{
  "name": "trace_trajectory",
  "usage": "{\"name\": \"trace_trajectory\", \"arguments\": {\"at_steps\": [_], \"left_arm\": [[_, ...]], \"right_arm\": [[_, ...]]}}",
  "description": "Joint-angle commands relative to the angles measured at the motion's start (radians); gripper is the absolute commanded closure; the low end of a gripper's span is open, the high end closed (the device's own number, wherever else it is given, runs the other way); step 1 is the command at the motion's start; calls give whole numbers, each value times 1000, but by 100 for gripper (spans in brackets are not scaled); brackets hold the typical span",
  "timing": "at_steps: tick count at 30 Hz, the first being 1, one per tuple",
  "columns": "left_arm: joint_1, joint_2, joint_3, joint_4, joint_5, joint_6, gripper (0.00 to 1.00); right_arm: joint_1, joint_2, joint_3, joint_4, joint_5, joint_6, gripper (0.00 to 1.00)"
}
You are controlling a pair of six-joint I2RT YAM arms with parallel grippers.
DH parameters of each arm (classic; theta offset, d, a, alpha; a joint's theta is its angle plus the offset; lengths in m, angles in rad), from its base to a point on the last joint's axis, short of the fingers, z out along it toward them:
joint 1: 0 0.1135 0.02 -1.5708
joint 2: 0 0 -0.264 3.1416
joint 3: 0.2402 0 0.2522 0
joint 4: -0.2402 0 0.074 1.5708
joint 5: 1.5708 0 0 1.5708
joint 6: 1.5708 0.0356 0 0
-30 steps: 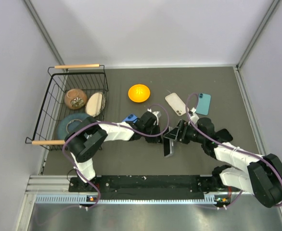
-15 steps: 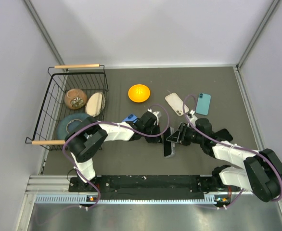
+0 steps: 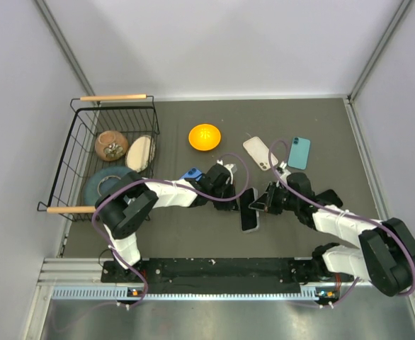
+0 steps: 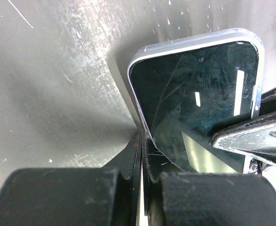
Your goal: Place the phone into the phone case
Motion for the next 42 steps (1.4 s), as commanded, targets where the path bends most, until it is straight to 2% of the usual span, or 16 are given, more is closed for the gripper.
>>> {"name": "trace_trajectory", "arguments": {"at_steps": [1, 3, 8, 14, 15, 18, 21, 26, 27, 28, 31, 32, 34, 37, 38, 42], "left_arm": [[-11, 7, -14, -7, -16, 25, 97], [-10, -19, -13, -21, -22, 37, 93], [22, -180, -30, -78, -46, 56, 64], [114, -389, -112, -40, 105, 60, 37], [118, -413, -123, 18, 125, 68, 30], [118, -498, -154, 109, 246, 86, 21], [118, -536, -179, 187, 353, 59, 20], [118, -546, -247, 387, 455, -34, 21], [118, -541, -260, 431, 472, -56, 21], [116, -527, -274, 545, 518, -79, 23], [114, -487, -304, 693, 587, -171, 27], [114, -478, -307, 768, 602, -202, 33], [113, -446, -307, 819, 636, -228, 40], [111, -418, -307, 901, 658, -274, 62], [113, -412, -309, 911, 668, -277, 75], [111, -409, -307, 872, 693, -236, 88]], "right_arm": [[11, 17, 42, 25, -13, -53, 99], [11, 13, 45, 23, -14, -61, 100], [1, -84, 86, -9, -31, -84, 100], [-2, -275, 123, -58, -17, -98, 100], [0, -302, 120, -49, -26, -90, 100], [-2, -377, 93, 67, -91, -29, 100], [0, -447, 53, 219, -152, 55, 100], [0, -536, 22, 385, -213, 151, 100], [0, -544, 24, 393, -224, 154, 100], [0, -547, 30, 394, -250, 155, 100], [-2, -535, 25, 422, -296, 171, 100], [0, -530, 21, 439, -307, 187, 100], [0, -515, -5, 514, -325, 218, 100], [0, -503, -16, 523, -344, 238, 98], [0, -504, -13, 510, -344, 226, 95], [-2, -530, 34, 327, -310, 142, 69]]}}
